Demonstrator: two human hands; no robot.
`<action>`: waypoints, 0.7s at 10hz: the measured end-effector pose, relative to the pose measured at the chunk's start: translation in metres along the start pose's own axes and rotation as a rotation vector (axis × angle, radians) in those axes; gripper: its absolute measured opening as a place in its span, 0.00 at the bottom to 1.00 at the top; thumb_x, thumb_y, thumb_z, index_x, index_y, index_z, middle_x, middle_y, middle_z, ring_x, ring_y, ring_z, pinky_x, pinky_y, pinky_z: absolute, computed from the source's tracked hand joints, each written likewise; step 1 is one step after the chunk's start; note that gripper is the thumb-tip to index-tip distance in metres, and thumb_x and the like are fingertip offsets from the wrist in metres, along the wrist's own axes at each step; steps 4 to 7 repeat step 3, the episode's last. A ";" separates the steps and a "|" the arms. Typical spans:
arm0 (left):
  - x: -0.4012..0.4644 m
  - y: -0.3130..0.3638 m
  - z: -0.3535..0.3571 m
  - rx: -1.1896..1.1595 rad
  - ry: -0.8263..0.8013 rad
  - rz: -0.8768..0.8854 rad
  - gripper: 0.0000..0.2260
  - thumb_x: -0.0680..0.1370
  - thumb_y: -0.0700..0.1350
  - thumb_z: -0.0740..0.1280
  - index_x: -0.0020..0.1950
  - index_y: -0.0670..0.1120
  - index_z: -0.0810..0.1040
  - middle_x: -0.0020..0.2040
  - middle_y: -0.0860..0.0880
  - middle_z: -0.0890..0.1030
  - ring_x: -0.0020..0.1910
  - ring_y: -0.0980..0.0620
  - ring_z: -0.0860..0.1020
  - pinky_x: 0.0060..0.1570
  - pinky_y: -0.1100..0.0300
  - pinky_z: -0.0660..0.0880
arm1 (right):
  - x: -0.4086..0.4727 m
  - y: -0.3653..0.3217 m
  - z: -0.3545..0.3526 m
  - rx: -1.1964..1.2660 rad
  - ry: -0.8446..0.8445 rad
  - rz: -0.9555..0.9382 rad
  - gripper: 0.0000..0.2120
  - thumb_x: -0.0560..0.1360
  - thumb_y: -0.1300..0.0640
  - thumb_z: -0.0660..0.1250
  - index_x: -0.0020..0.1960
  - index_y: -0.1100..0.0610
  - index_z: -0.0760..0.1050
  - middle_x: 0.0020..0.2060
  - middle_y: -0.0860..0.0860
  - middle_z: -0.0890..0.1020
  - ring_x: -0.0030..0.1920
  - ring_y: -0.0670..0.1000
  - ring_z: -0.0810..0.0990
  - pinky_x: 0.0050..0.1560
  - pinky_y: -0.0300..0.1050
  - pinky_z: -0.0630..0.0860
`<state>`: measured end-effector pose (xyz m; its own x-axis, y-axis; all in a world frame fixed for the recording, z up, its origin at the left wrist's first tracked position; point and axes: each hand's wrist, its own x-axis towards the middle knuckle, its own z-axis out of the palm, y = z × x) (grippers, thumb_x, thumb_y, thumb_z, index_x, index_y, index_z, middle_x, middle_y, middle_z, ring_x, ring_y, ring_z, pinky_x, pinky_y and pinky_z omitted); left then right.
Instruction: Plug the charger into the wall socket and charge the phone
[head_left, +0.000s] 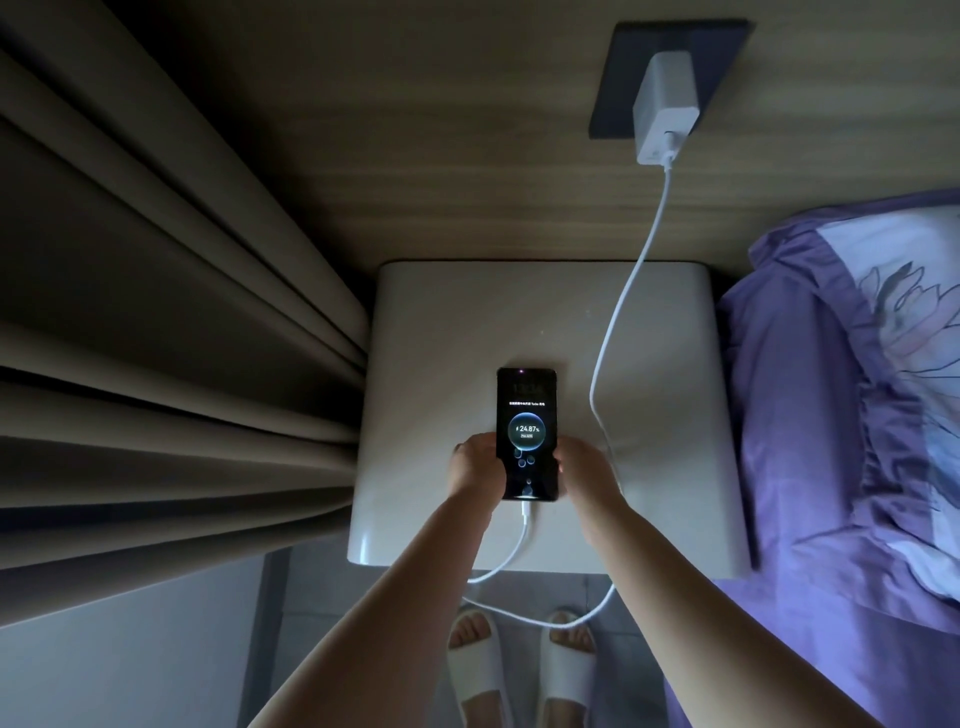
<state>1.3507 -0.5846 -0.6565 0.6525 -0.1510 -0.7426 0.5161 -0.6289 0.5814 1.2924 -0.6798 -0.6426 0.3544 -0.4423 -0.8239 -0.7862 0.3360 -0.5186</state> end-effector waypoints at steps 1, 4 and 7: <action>-0.009 -0.005 -0.005 0.189 0.008 0.004 0.17 0.73 0.35 0.56 0.58 0.41 0.78 0.57 0.36 0.78 0.53 0.37 0.77 0.53 0.48 0.75 | -0.012 0.012 -0.001 -0.289 -0.001 -0.160 0.11 0.72 0.64 0.57 0.48 0.58 0.76 0.43 0.56 0.80 0.44 0.56 0.76 0.37 0.42 0.68; -0.052 -0.017 -0.026 0.882 -0.028 0.238 0.21 0.77 0.51 0.58 0.70 0.48 0.64 0.65 0.44 0.73 0.63 0.43 0.71 0.60 0.50 0.69 | -0.050 0.024 -0.015 -0.763 0.100 -0.368 0.16 0.75 0.58 0.58 0.62 0.55 0.70 0.56 0.55 0.81 0.57 0.59 0.78 0.53 0.50 0.75; -0.052 -0.017 -0.026 0.882 -0.028 0.238 0.21 0.77 0.51 0.58 0.70 0.48 0.64 0.65 0.44 0.73 0.63 0.43 0.71 0.60 0.50 0.69 | -0.050 0.024 -0.015 -0.763 0.100 -0.368 0.16 0.75 0.58 0.58 0.62 0.55 0.70 0.56 0.55 0.81 0.57 0.59 0.78 0.53 0.50 0.75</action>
